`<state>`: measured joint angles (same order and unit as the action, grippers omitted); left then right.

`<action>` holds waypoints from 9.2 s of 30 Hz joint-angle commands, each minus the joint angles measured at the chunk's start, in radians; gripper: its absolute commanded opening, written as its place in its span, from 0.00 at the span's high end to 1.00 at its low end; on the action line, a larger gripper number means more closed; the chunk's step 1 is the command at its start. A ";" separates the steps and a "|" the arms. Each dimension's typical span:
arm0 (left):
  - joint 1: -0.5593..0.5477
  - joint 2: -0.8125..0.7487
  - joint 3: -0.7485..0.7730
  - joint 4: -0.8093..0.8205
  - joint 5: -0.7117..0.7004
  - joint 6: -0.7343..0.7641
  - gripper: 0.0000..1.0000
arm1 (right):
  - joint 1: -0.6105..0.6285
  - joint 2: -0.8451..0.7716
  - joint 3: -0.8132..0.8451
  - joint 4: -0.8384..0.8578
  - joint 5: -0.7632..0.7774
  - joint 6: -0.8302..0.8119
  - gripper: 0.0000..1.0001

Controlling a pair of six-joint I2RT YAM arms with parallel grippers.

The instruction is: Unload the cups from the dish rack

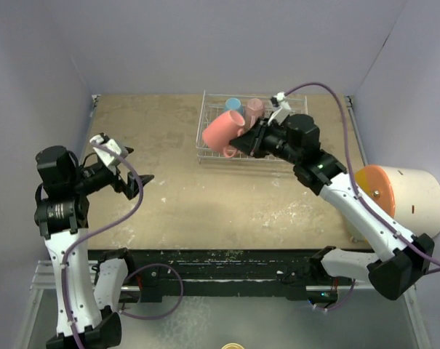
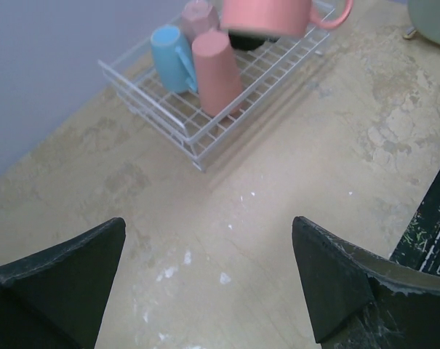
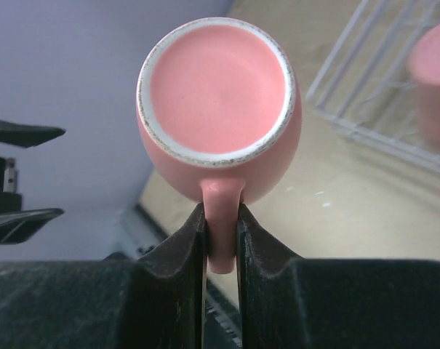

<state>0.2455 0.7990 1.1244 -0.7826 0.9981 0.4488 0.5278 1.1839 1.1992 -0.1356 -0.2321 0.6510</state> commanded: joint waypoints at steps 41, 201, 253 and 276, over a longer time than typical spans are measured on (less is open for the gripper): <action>-0.004 -0.173 -0.063 0.253 0.183 0.393 1.00 | 0.453 0.350 -0.066 1.114 -0.262 0.972 1.00; -0.170 0.003 0.112 0.186 0.102 0.628 0.05 | 0.227 0.395 0.230 0.687 -0.444 0.706 1.00; -0.272 1.210 0.882 -0.549 -1.022 0.235 1.00 | -0.098 0.159 0.290 -0.375 0.290 -0.115 0.13; -0.265 1.347 0.891 -0.480 -0.953 0.276 1.00 | -0.098 0.157 0.273 -0.344 0.223 -0.114 0.13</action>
<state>-0.0265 2.1147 1.9602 -1.2953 0.0193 0.7013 0.4309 1.3602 1.4639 -0.5182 0.0078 0.5495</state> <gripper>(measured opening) 0.168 0.871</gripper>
